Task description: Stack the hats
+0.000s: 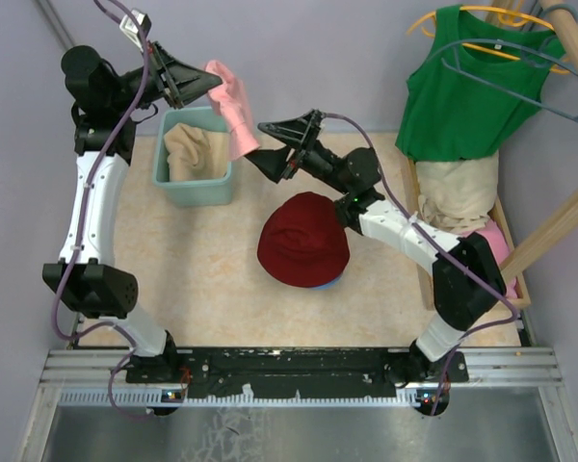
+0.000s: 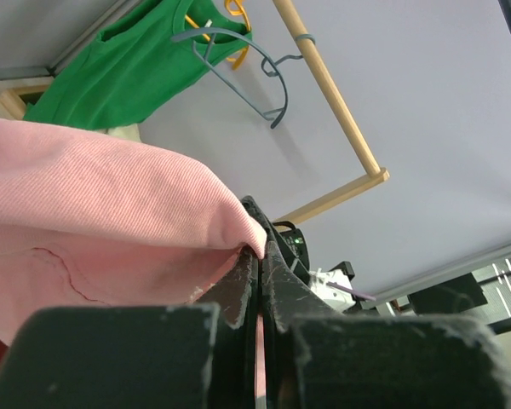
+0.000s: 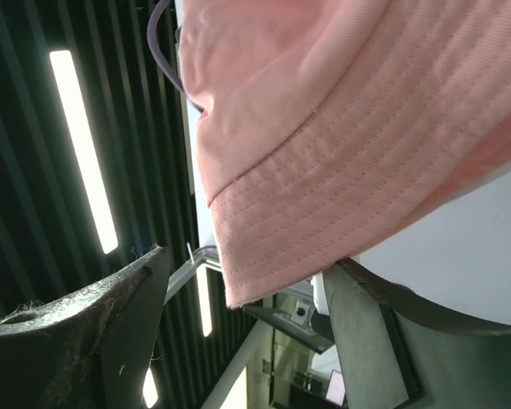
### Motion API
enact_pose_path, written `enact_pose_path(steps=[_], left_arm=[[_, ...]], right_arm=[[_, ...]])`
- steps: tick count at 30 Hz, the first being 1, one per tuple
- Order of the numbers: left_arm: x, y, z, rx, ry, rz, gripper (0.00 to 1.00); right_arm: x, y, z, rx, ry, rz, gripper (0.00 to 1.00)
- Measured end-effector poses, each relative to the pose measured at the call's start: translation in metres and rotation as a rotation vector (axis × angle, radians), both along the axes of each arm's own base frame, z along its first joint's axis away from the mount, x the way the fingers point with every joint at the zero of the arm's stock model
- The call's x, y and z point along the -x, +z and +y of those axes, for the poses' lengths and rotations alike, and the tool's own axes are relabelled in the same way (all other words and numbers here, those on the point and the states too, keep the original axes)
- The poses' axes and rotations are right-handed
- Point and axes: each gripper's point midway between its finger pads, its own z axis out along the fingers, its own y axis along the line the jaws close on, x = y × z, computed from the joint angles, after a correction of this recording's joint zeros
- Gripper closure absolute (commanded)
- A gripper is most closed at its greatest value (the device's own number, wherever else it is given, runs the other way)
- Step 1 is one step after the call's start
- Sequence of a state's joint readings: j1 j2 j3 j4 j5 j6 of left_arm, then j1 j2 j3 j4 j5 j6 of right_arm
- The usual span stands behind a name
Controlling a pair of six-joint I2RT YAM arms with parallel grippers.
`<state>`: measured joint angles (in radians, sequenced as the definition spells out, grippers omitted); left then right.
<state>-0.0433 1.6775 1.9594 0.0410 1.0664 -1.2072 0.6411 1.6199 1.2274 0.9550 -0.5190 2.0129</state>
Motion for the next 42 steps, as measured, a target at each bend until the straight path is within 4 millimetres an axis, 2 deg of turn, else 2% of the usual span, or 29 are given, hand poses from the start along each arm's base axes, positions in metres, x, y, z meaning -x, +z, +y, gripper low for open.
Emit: enact_pose_path(steps=[2, 5, 7, 9, 10, 16, 20, 22, 24, 27, 30, 33, 39, 42], left_arm=[[0.004, 0.001, 0.0, 0.007, -0.006, -0.001, 1.0], [0.011, 0.002, -0.001, 0.021, -0.017, 0.001, 1.0], [0.015, 0.004, -0.001, 0.027, -0.024, -0.002, 1.0], [0.02, 0.005, -0.001, 0.031, -0.033, -0.008, 1.0], [0.023, 0.005, -0.001, 0.032, -0.038, -0.007, 1.0], [0.034, 0.002, -0.001, 0.028, -0.06, -0.01, 1.0], [0.031, -0.009, -0.001, 0.001, -0.054, 0.009, 1.0], [0.028, -0.017, -0.001, -0.019, -0.047, 0.027, 1.0], [0.026, -0.024, -0.001, -0.034, -0.043, 0.042, 1.0], [0.023, -0.036, 0.0, -0.057, -0.041, 0.067, 1.0], [0.019, -0.049, -0.001, -0.078, -0.049, 0.1, 1.0], [0.014, -0.064, -0.004, -0.1, -0.06, 0.131, 1.0], [0.006, -0.097, -0.003, -0.127, -0.062, 0.201, 1.0], [0.006, -0.11, -0.006, -0.137, -0.072, 0.231, 1.0]], right_arm=[[-0.005, -0.003, 0.002, 0.005, -0.01, 0.007, 0.31], [-0.015, -0.008, 0.007, 0.015, -0.033, 0.016, 0.42], [-0.022, -0.012, 0.01, 0.02, -0.048, 0.021, 0.56], [-0.031, -0.02, 0.015, 0.034, -0.066, 0.033, 0.78], [-0.035, -0.024, 0.017, 0.042, -0.075, 0.04, 0.85], [-0.05, -0.04, 0.018, 0.111, -0.135, 0.024, 0.97], [-0.062, -0.048, 0.004, 0.279, -0.235, -0.038, 1.0], [-0.066, -0.034, -0.008, 0.374, -0.305, -0.118, 1.0], [-0.065, -0.01, -0.021, 0.444, -0.383, -0.224, 1.0], [-0.047, 0.022, -0.035, 0.516, -0.458, -0.365, 1.0], [-0.03, 0.035, -0.042, 0.58, -0.491, -0.454, 1.0], [-0.024, 0.024, -0.042, 0.648, -0.482, -0.477, 1.0], [-0.025, -0.021, -0.037, 0.809, -0.43, -0.459, 1.0], [-0.025, -0.03, -0.039, 0.851, -0.43, -0.471, 1.0]])
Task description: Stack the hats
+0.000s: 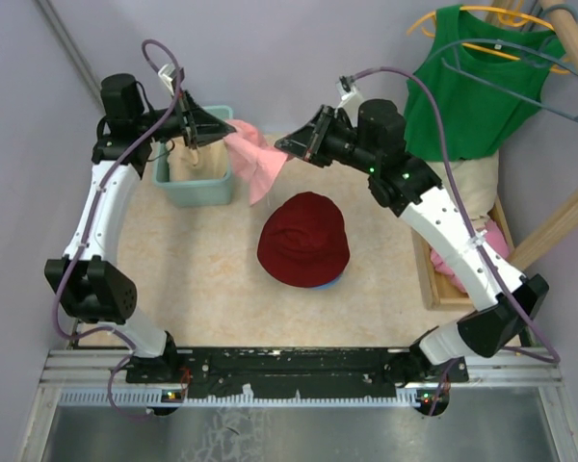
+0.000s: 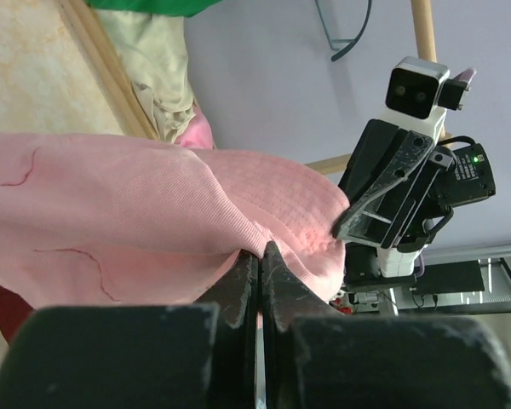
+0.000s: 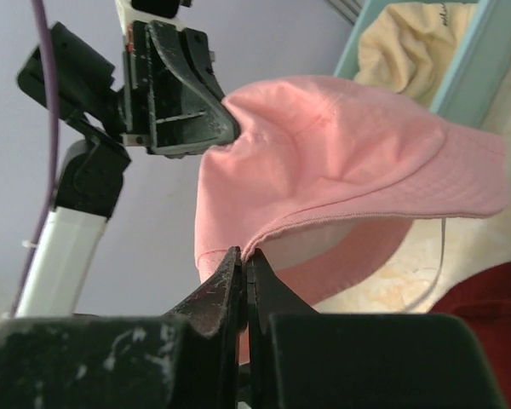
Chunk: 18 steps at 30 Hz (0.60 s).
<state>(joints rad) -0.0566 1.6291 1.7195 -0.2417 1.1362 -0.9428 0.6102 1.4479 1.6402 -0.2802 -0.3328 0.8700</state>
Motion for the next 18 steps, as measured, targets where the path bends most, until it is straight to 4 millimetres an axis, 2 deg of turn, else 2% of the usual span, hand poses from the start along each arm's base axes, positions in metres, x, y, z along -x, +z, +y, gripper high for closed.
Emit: enact_pose_path(steps=[5, 9, 12, 18], left_arm=[[0.005, -0.013, -0.009, -0.014, -0.027, 0.022, 1.0], [0.011, -0.02, -0.019, -0.025, -0.056, 0.04, 1.0], [0.017, -0.024, -0.027, -0.033, -0.08, 0.05, 1.0], [0.028, -0.032, -0.039, -0.052, -0.119, 0.082, 1.0]], right_arm=[[0.004, -0.029, -0.011, 0.083, -0.025, 0.021, 1.0], [0.012, -0.045, -0.02, 0.13, -0.039, 0.036, 1.0], [0.02, -0.05, -0.03, 0.159, -0.052, 0.04, 1.0], [0.031, -0.046, -0.047, 0.192, -0.083, 0.02, 1.0]])
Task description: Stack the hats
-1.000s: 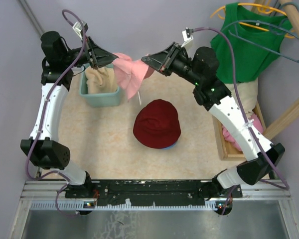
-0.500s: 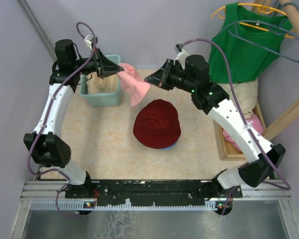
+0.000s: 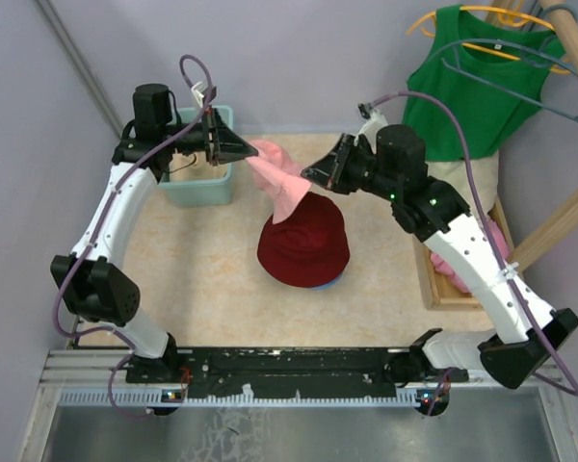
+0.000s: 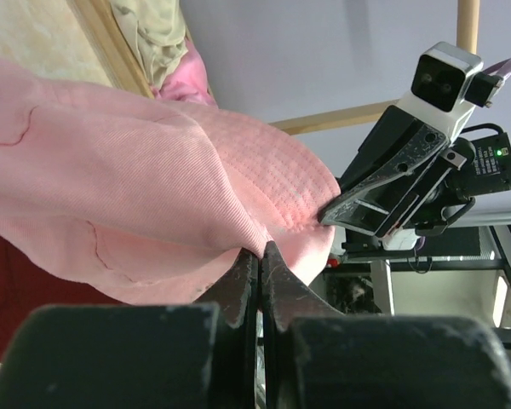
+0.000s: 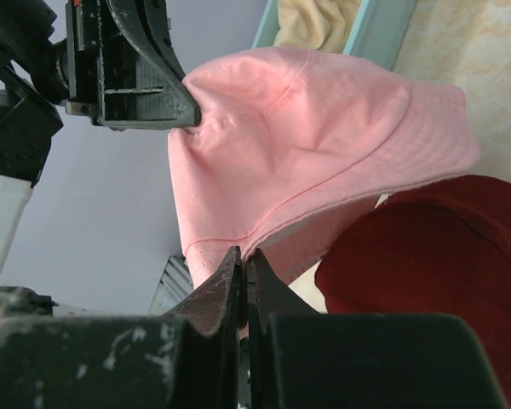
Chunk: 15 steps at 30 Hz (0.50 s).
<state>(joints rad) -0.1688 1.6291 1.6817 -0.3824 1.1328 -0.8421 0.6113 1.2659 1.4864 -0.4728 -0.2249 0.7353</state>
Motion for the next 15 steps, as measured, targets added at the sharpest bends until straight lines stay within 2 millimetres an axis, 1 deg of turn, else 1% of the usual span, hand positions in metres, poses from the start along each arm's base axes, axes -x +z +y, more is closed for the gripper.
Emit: enact_pose_path(steps=[3, 9, 11, 15], left_arm=[[0.006, -0.004, -0.005, -0.009, -0.02, 0.018, 1.0], [0.021, -0.015, -0.021, -0.035, -0.065, 0.052, 1.0], [0.026, -0.018, -0.028, -0.045, -0.08, 0.059, 0.99], [0.037, -0.023, -0.039, -0.065, -0.112, 0.072, 0.94]], right_arm=[[0.007, -0.002, -0.008, 0.013, -0.013, -0.005, 1.0], [0.019, -0.021, -0.023, 0.056, -0.04, 0.03, 1.0], [0.024, -0.027, -0.029, 0.072, -0.05, 0.041, 1.0], [0.035, -0.039, -0.042, 0.101, -0.07, 0.062, 1.0]])
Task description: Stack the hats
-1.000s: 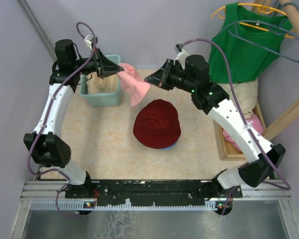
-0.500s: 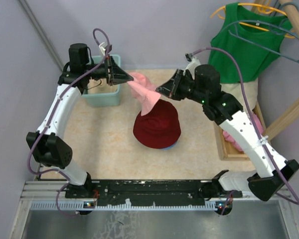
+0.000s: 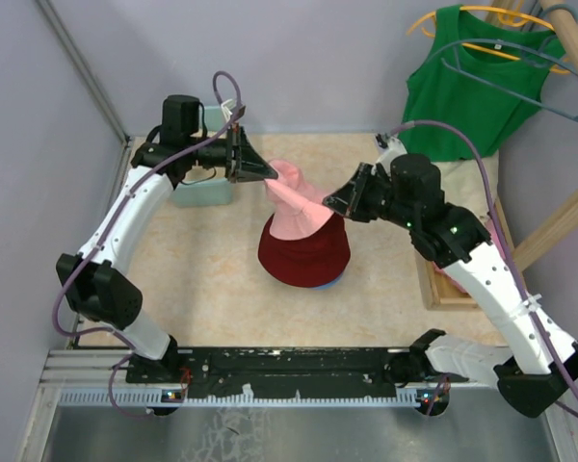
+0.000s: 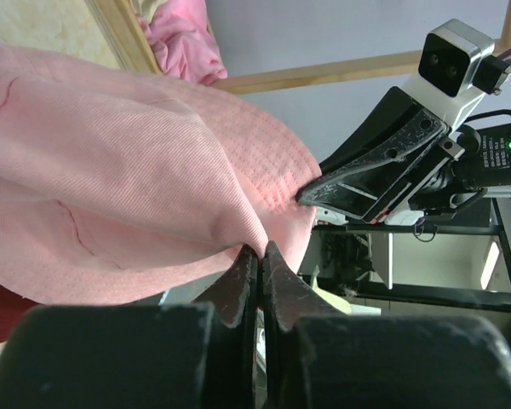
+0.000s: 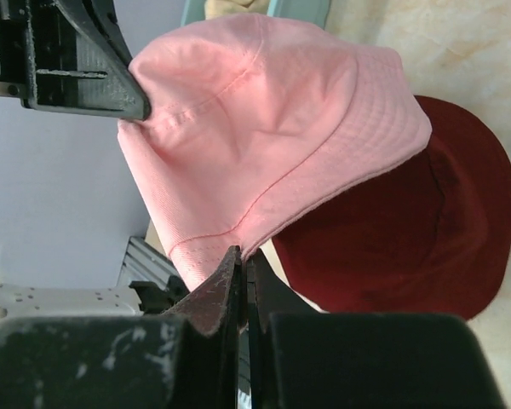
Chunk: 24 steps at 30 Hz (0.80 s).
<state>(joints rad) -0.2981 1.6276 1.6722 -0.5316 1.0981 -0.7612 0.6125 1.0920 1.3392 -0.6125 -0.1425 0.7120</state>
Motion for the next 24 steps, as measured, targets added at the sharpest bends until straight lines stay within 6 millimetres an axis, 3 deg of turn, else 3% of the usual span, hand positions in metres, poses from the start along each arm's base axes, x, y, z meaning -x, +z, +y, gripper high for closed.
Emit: enact_pose_path(steps=[6, 14, 20, 24], left_arm=[[0.022, -0.017, -0.005, -0.033, -0.034, 0.044, 0.86], [0.025, -0.044, -0.007, -0.077, -0.023, 0.08, 0.53], [0.028, -0.071, -0.001, -0.133, 0.017, 0.106, 0.43], [0.05, -0.09, 0.012, -0.171, 0.063, 0.123, 0.37]], right_arm=[[0.02, -0.017, -0.019, 0.026, -0.021, 0.018, 1.0], [0.044, -0.054, -0.039, 0.08, -0.04, 0.095, 1.0], [0.052, -0.082, -0.043, 0.094, -0.053, 0.165, 1.0], [0.055, -0.088, -0.045, 0.089, -0.06, 0.184, 1.0]])
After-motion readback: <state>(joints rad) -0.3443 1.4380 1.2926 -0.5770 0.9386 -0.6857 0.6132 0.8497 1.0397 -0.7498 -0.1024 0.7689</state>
